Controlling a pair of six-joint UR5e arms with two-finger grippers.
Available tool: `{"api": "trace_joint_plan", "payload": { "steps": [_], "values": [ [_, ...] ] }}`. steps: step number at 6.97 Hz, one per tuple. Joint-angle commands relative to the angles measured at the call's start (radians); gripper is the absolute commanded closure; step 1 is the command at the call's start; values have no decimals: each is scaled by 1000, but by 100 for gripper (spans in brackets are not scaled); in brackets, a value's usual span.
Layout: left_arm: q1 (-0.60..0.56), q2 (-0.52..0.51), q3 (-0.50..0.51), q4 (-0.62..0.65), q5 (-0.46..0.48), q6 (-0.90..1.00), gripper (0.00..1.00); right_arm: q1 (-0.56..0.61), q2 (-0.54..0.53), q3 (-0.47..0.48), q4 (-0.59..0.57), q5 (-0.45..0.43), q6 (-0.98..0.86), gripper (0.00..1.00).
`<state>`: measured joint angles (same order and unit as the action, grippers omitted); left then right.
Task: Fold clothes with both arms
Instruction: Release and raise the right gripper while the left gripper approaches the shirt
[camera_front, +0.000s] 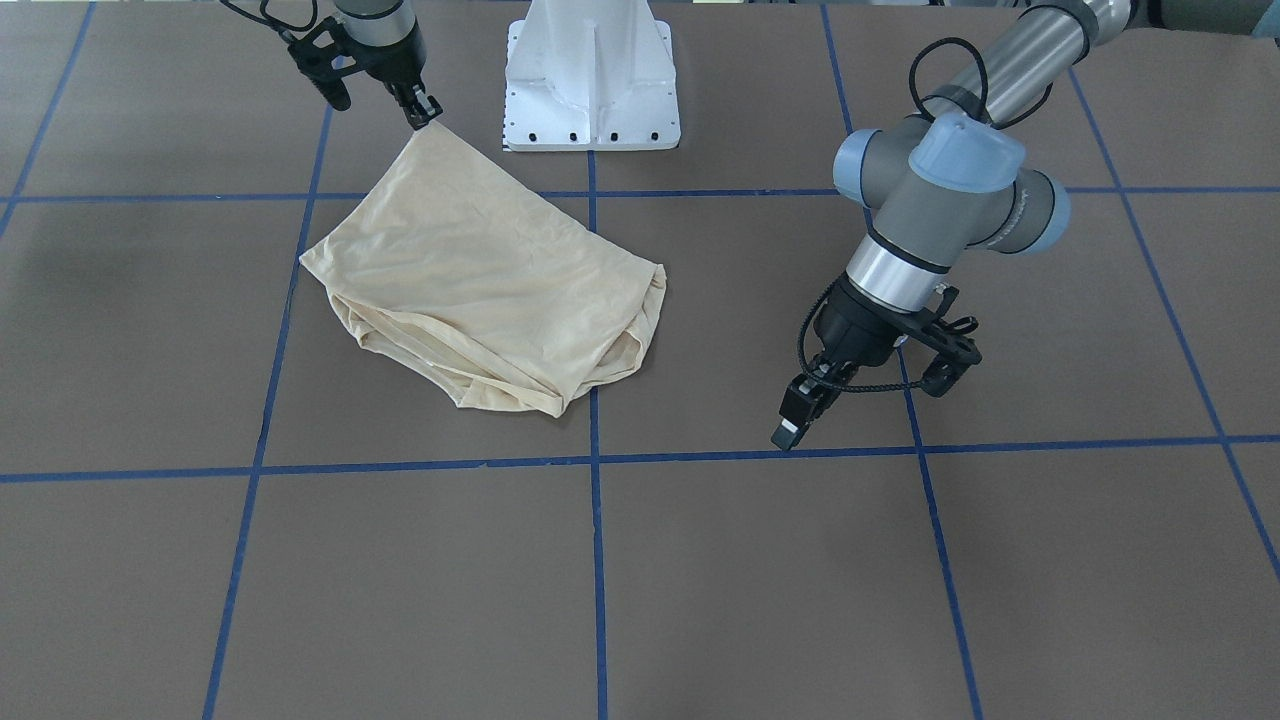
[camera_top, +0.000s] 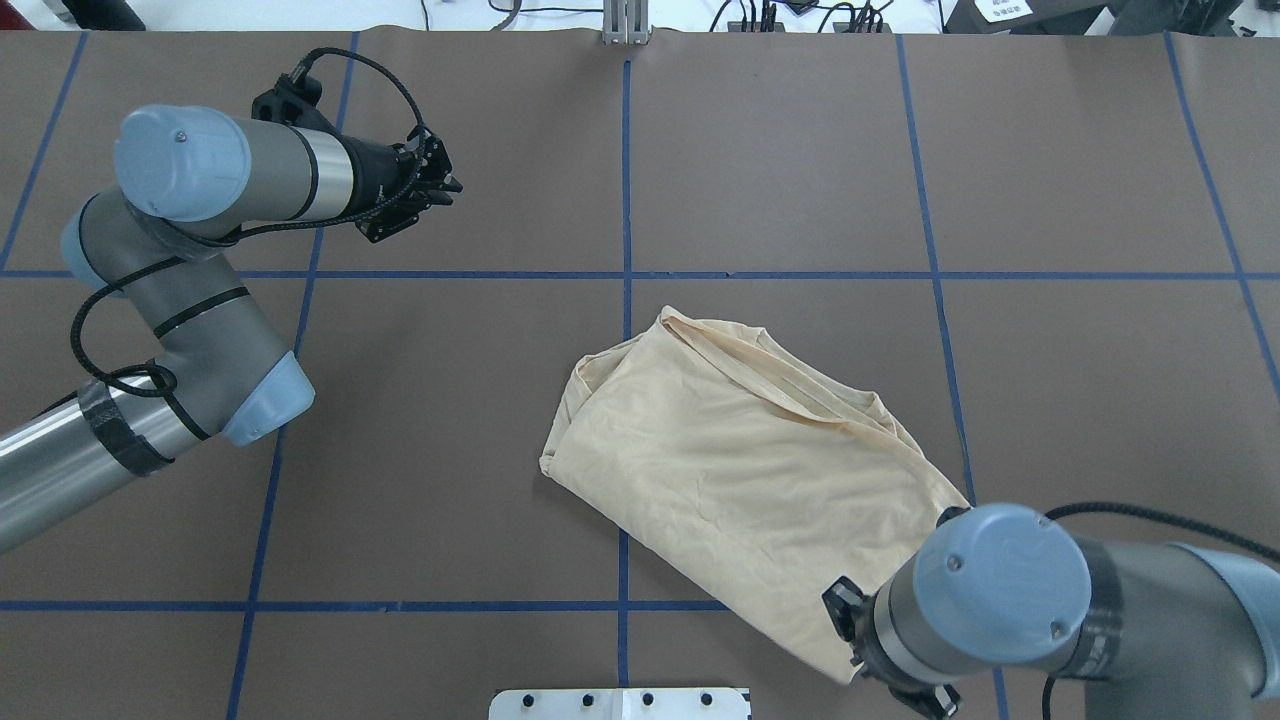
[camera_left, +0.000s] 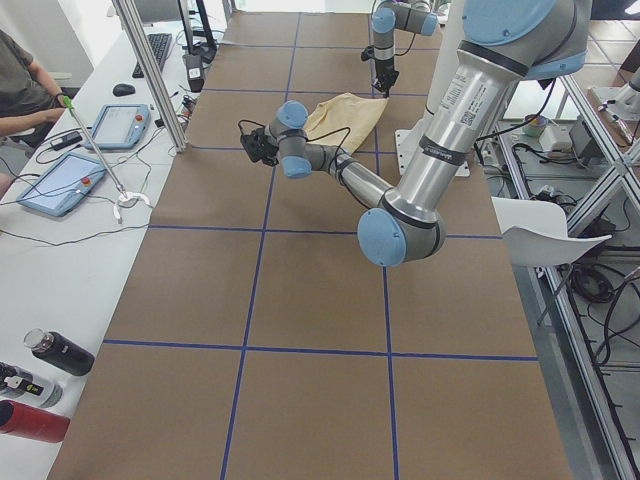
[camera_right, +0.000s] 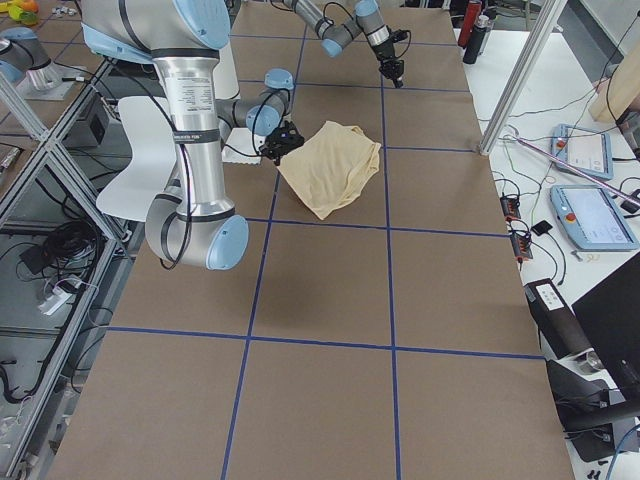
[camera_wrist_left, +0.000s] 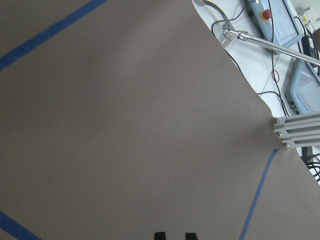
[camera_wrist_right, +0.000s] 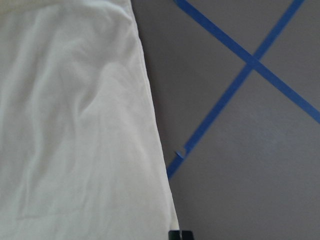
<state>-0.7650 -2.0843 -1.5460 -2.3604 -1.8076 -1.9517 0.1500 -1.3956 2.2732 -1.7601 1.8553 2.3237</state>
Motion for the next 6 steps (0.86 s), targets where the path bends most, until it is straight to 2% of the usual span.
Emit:
{"api": "trace_joint_plan", "payload": {
  "steps": [1,2,3,4,5,6],
  "values": [
    [58,6,-66,4,-26,-47,73,-58,4,14,-9,-36,-9,0],
    [106,47,-125,18,-21,-68,73,27,16,14,-4,-31,-14,0],
    [157,73,-188,91,-12,-70,71,142,83,-22,-4,-36,-100,0],
    [209,73,-221,189,3,-72,65,290,148,-105,4,-33,-210,0],
    [275,76,-236,226,43,-72,53,428,189,-206,83,-31,-290,0],
    [350,79,-232,248,88,-73,51,527,205,-338,228,-18,-335,0]
  ]
}}
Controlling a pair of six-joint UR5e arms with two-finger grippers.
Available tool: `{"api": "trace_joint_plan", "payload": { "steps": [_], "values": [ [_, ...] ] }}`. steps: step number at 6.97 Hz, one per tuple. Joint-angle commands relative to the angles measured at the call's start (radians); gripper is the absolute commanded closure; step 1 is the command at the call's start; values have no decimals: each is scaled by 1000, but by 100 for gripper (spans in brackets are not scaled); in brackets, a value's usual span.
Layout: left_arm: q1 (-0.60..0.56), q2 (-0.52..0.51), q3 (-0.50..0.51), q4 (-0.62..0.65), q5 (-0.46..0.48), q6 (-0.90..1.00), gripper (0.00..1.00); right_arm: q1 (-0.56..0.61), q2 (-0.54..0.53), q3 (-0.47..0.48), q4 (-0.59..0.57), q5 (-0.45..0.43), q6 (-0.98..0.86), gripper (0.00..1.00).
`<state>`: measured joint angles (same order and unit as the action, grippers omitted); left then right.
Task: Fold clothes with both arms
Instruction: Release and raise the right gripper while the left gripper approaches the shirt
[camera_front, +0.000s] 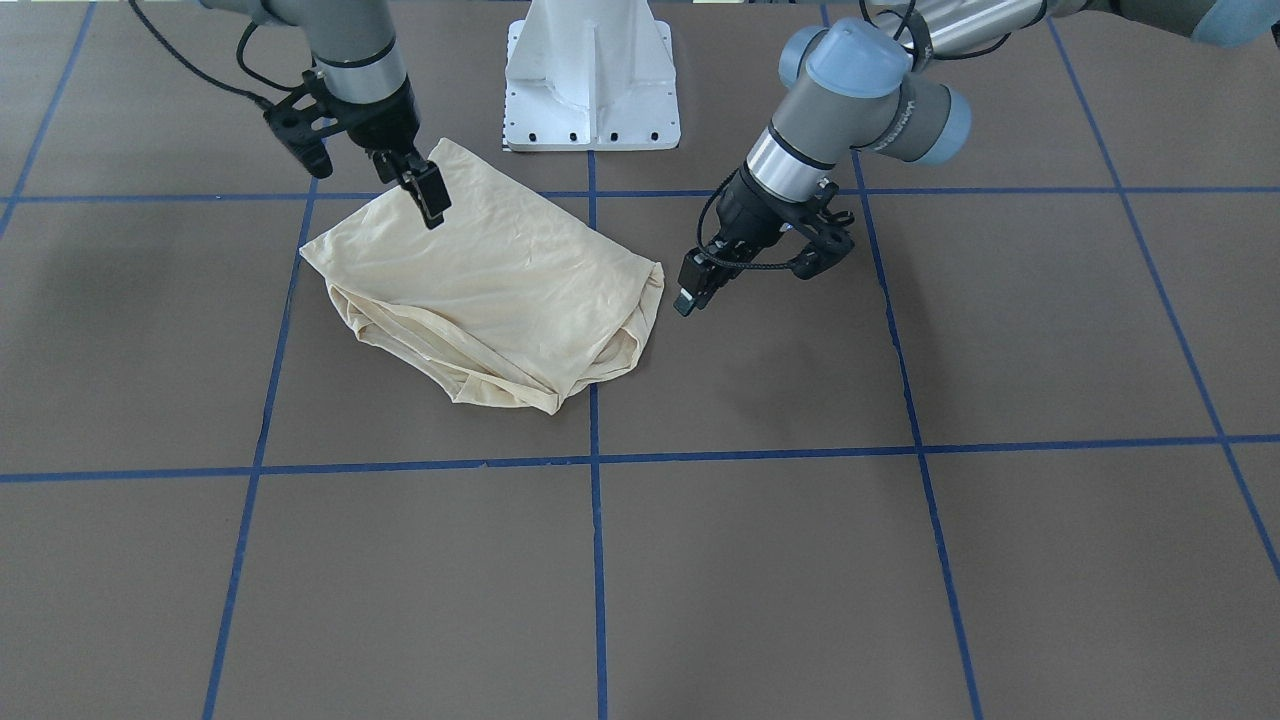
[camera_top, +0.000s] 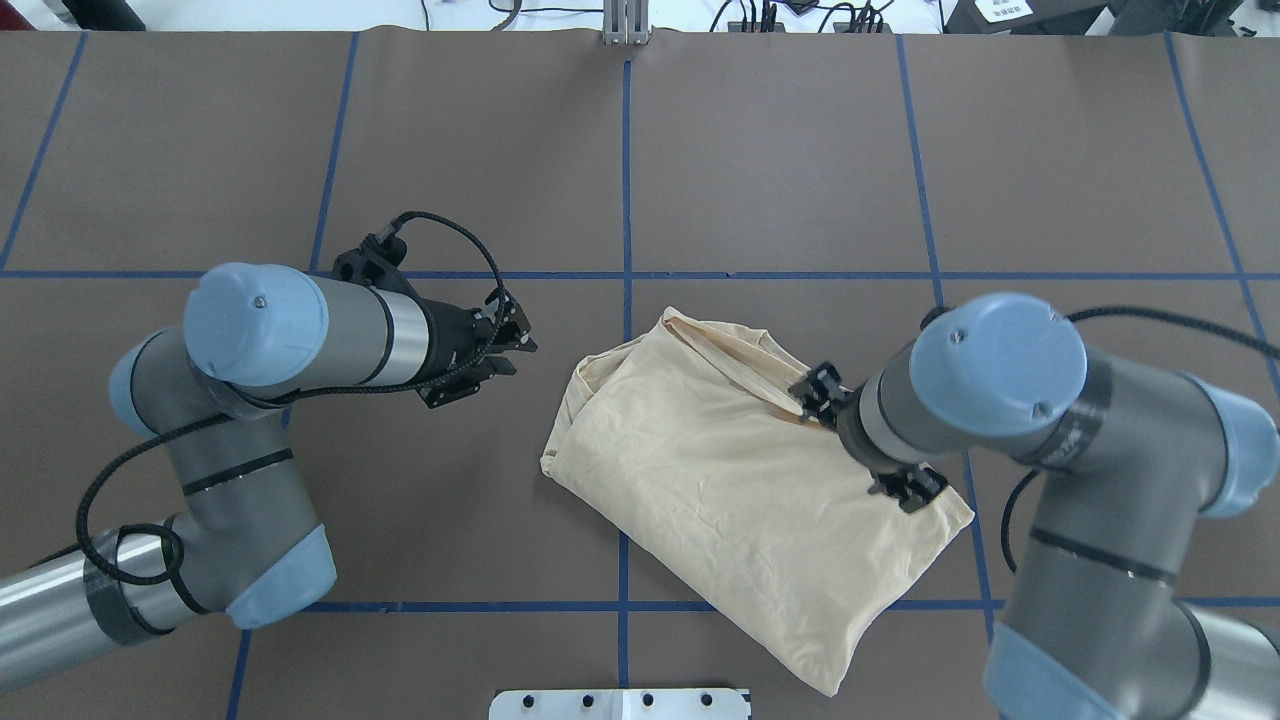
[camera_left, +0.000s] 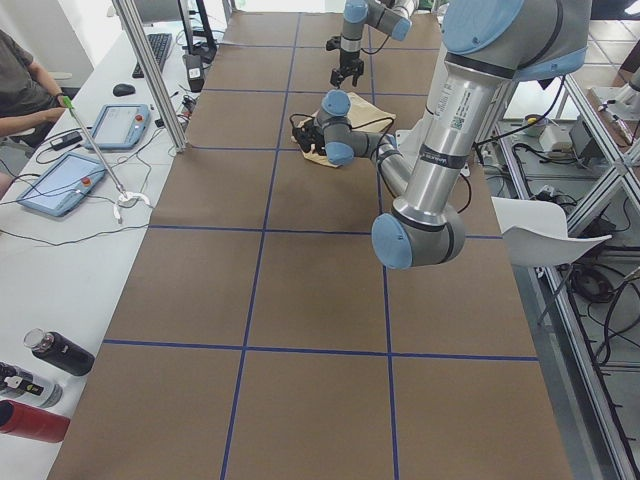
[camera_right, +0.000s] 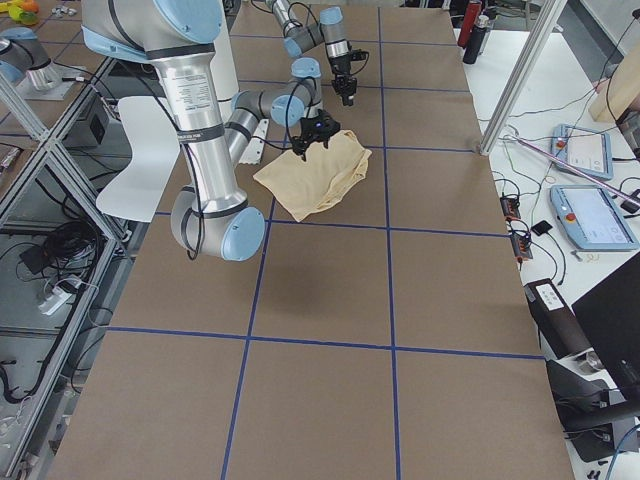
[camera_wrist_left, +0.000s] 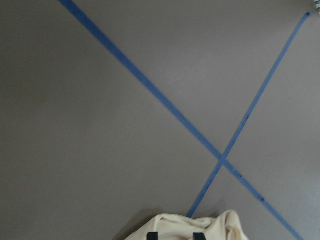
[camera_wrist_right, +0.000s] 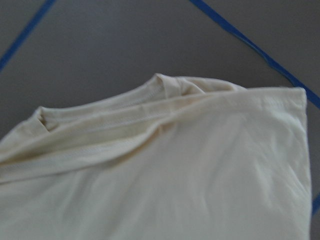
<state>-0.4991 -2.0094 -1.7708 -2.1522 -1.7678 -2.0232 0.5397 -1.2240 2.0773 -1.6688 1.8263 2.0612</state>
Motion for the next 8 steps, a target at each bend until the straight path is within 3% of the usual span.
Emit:
{"api": "trace_joint_plan", "payload": {
  "steps": [1,2,5,8],
  "values": [
    [137,5,-6,87,63,-18,51,207,91,-292,246,75,-73,0],
    [160,6,-1,92,65,-35,51,241,116,-339,263,123,-76,0],
    [197,-6,16,92,67,-48,51,240,118,-350,264,123,-78,0],
    [173,-12,4,88,132,-31,52,233,118,-362,264,120,-79,0]
  ]
}}
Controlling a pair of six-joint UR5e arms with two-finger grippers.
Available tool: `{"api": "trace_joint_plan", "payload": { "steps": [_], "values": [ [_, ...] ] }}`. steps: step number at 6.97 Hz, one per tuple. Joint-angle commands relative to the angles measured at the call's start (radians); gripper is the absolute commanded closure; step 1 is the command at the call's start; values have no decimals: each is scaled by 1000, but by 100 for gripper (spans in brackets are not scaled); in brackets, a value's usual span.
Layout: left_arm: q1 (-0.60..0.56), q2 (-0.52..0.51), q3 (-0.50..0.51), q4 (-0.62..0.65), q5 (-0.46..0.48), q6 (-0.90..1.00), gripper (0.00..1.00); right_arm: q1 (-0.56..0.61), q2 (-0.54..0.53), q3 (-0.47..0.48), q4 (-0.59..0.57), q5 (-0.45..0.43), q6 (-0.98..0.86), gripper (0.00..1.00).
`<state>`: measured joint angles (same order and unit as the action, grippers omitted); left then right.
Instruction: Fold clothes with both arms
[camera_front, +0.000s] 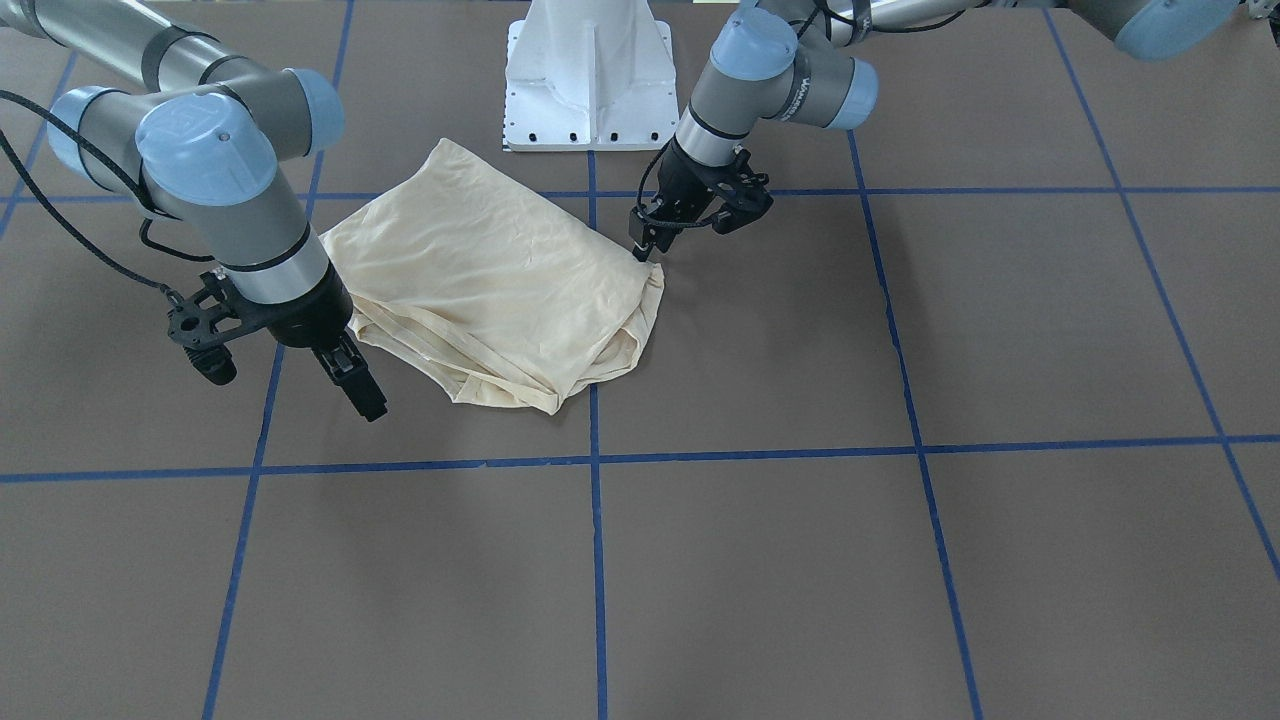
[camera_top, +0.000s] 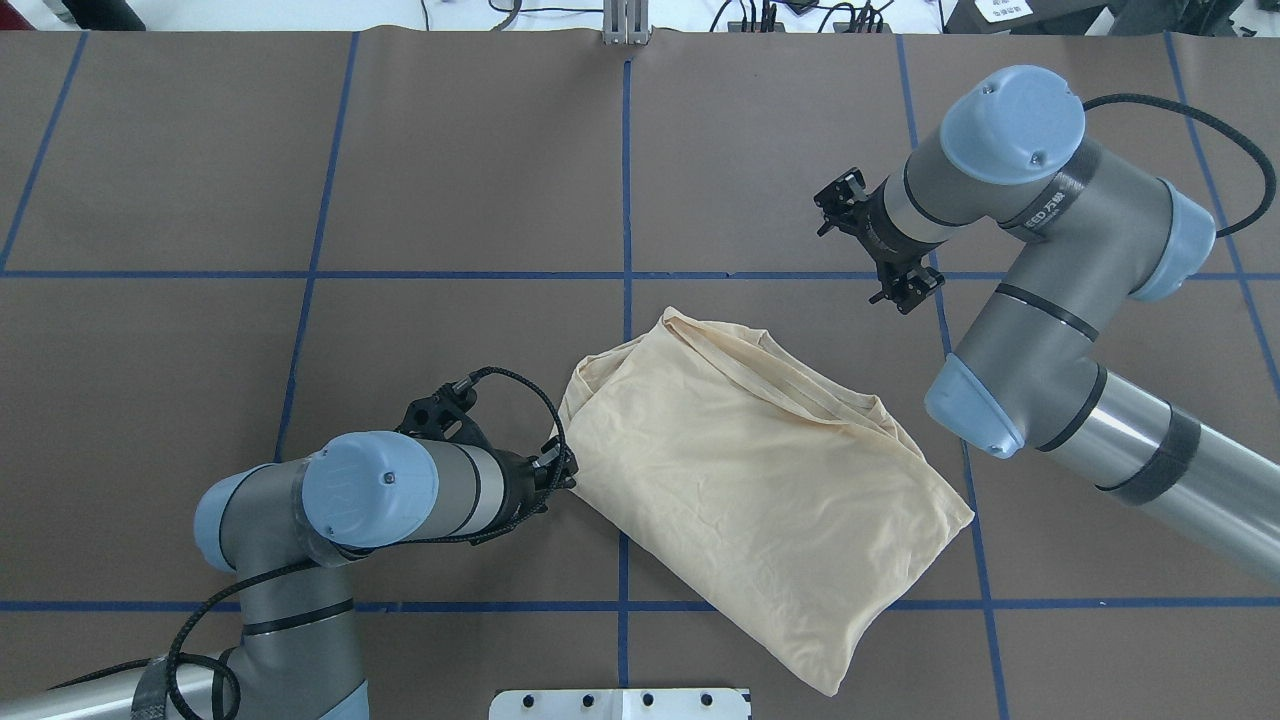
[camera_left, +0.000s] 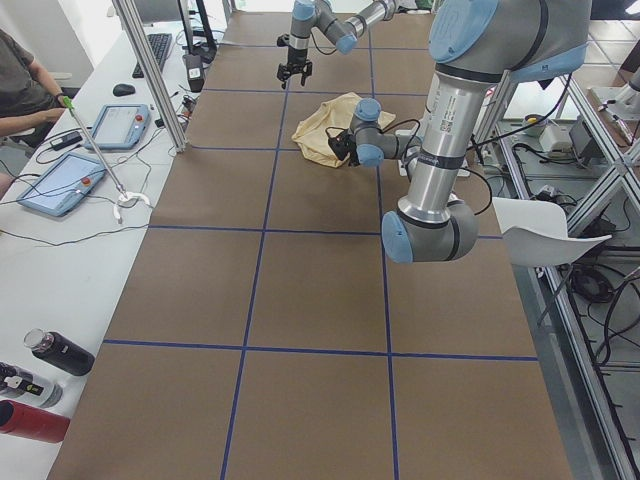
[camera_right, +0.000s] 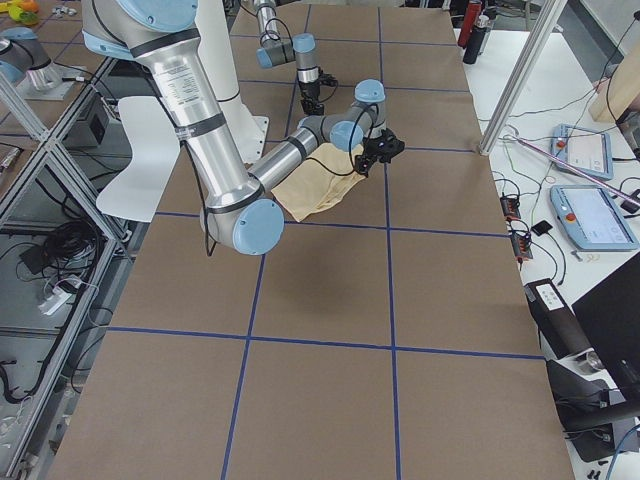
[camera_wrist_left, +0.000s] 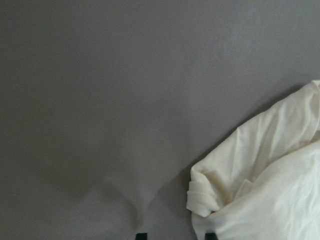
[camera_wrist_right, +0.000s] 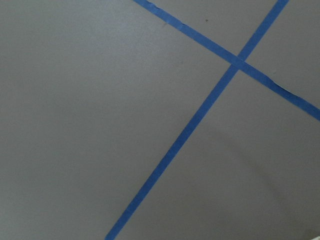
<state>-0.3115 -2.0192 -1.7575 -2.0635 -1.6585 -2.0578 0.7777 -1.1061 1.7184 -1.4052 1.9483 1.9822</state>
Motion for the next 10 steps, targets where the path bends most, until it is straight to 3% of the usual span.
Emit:
{"api": "trace_joint_plan", "payload": {
  "steps": [1,10],
  "values": [
    [-24,-3,-11,0,55,5,52,-8,0,-9,2,-3,0,0],
    [-3,-7,32,-6,82,-10,51,-11,2,-39,2,-8,6,0]
  ]
}}
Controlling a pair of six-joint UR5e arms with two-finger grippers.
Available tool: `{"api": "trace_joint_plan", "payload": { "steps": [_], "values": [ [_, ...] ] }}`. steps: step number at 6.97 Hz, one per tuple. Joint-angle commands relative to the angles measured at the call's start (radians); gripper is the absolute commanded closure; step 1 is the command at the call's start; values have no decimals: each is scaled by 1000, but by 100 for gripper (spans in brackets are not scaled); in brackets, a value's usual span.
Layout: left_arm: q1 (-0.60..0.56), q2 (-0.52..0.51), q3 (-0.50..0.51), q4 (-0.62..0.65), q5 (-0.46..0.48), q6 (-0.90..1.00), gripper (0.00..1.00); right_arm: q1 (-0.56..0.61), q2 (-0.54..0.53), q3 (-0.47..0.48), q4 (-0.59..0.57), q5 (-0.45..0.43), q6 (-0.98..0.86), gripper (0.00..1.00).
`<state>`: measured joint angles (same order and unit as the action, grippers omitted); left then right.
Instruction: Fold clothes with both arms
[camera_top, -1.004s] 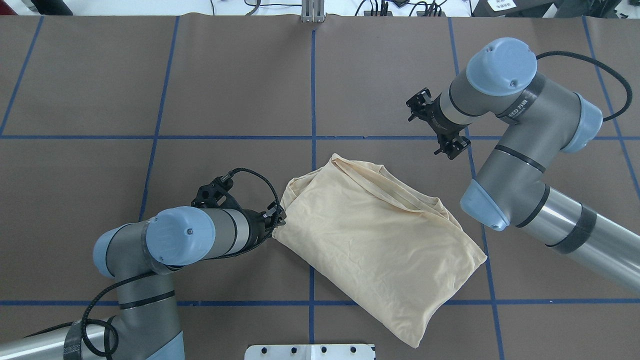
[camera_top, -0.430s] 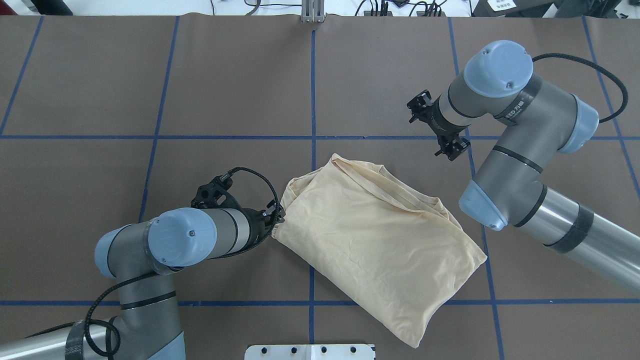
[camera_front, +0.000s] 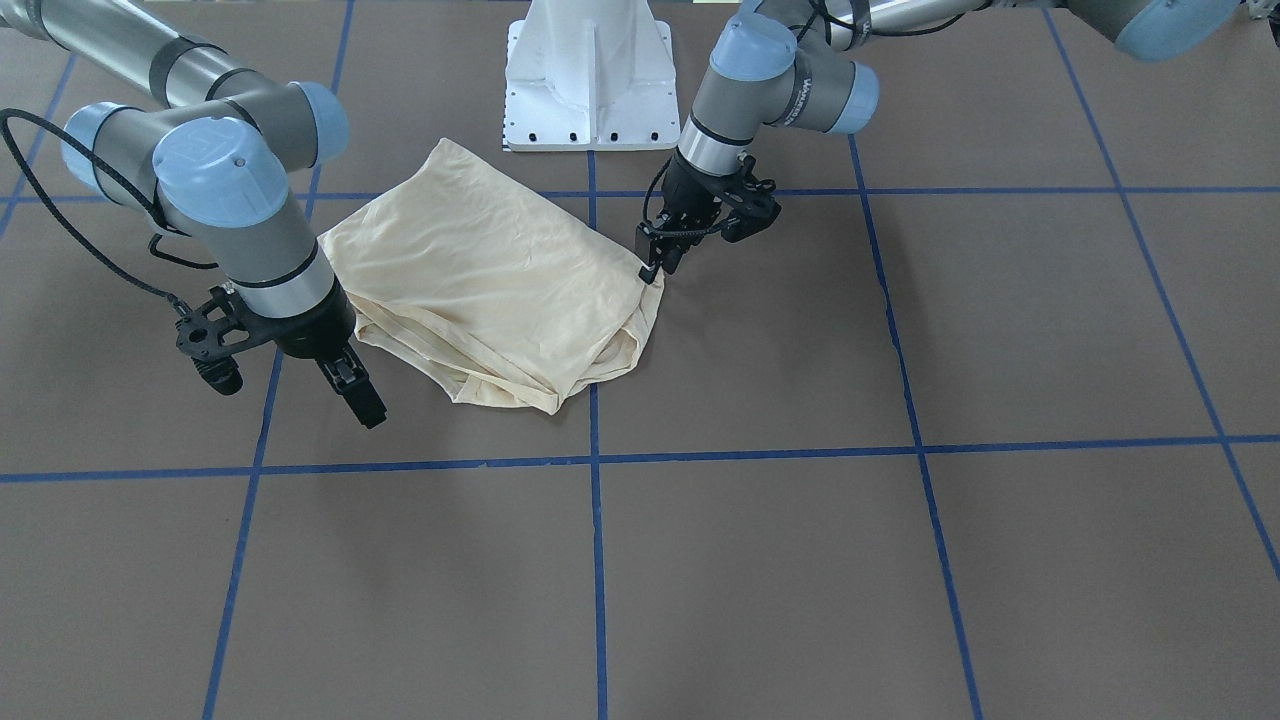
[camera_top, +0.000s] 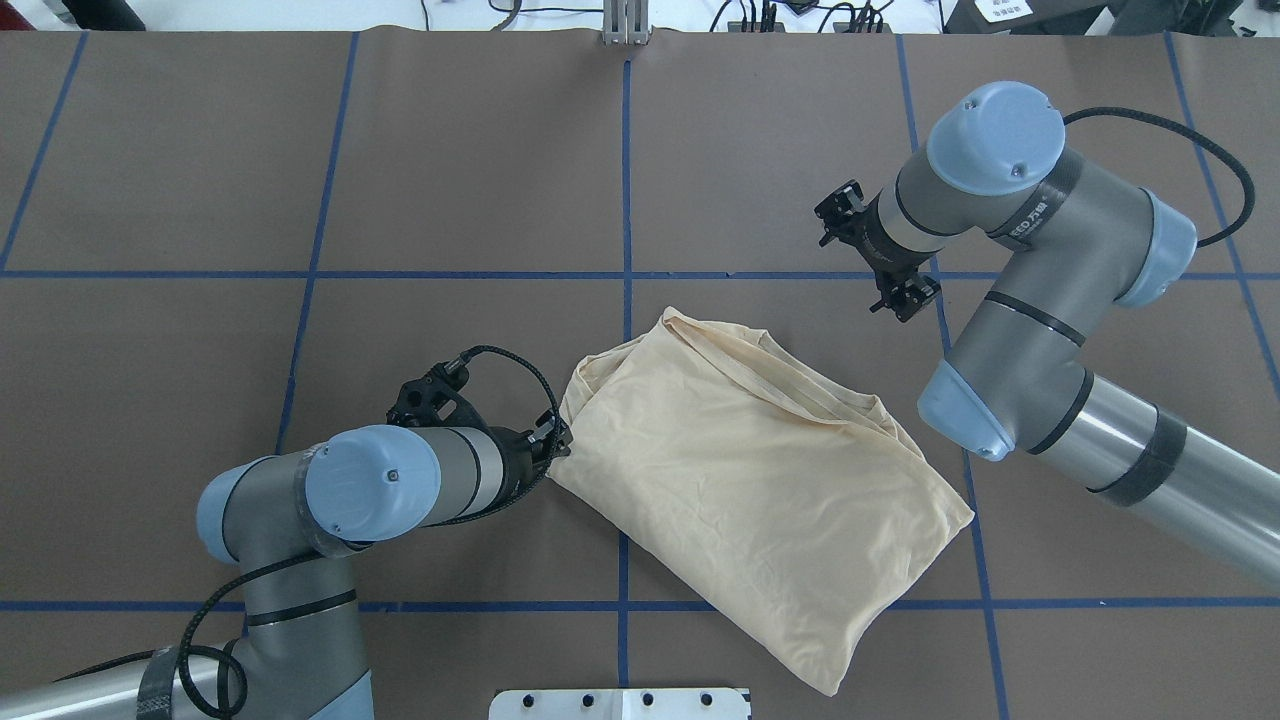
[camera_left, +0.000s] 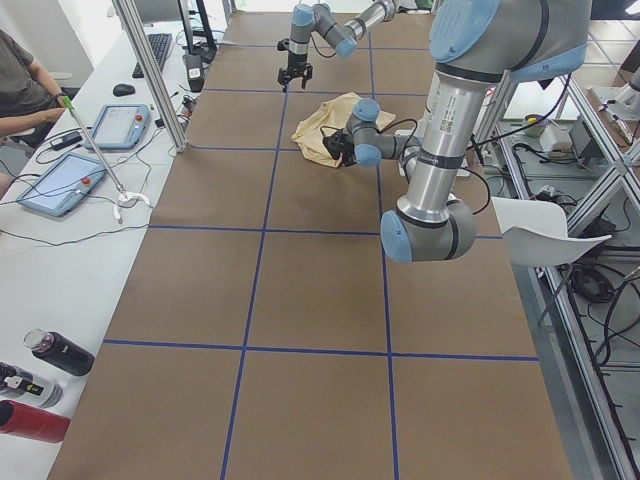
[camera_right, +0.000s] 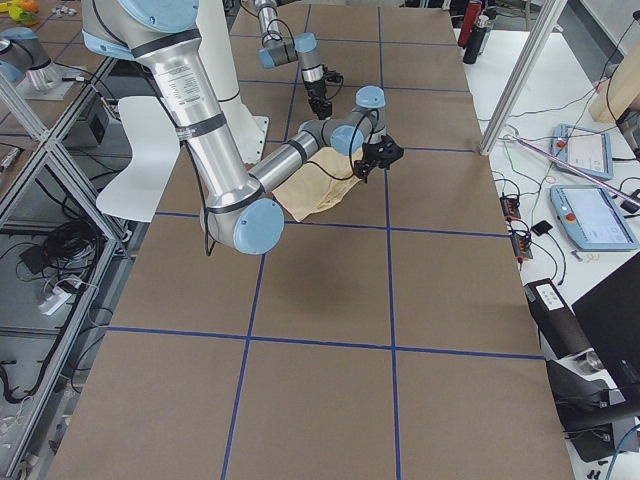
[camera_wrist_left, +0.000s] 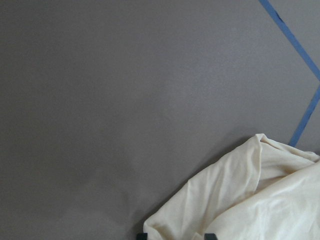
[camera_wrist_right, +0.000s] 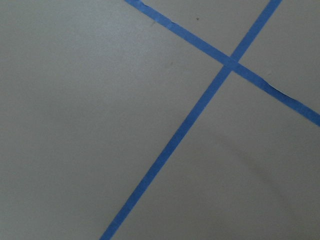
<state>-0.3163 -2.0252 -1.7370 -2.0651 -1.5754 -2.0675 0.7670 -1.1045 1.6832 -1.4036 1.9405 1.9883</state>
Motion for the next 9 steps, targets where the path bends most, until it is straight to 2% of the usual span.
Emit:
{"api": "trace_joint_plan", "payload": {
  "steps": [1,2,3,5,7,8,9],
  "values": [
    [0,-6,11,-6,-2,-2,59,0,0,-5,0,0,0,0],
    [3,-7,17,-4,-2,-15,90,0,2,-8,0,0,0,0],
    [3,-6,16,-4,-5,-20,100,0,8,-11,0,0,0,0],
    [-16,-3,7,2,-5,35,100,0,8,-17,0,0,0,0],
    [-165,-12,28,-21,-3,234,100,0,8,-17,0,0,-2,0],
    [-229,-80,145,-121,-5,292,100,0,9,-16,2,1,0,0],
    [-265,-178,338,-245,-2,317,100,0,9,-13,3,1,-2,0]
  ]
}}
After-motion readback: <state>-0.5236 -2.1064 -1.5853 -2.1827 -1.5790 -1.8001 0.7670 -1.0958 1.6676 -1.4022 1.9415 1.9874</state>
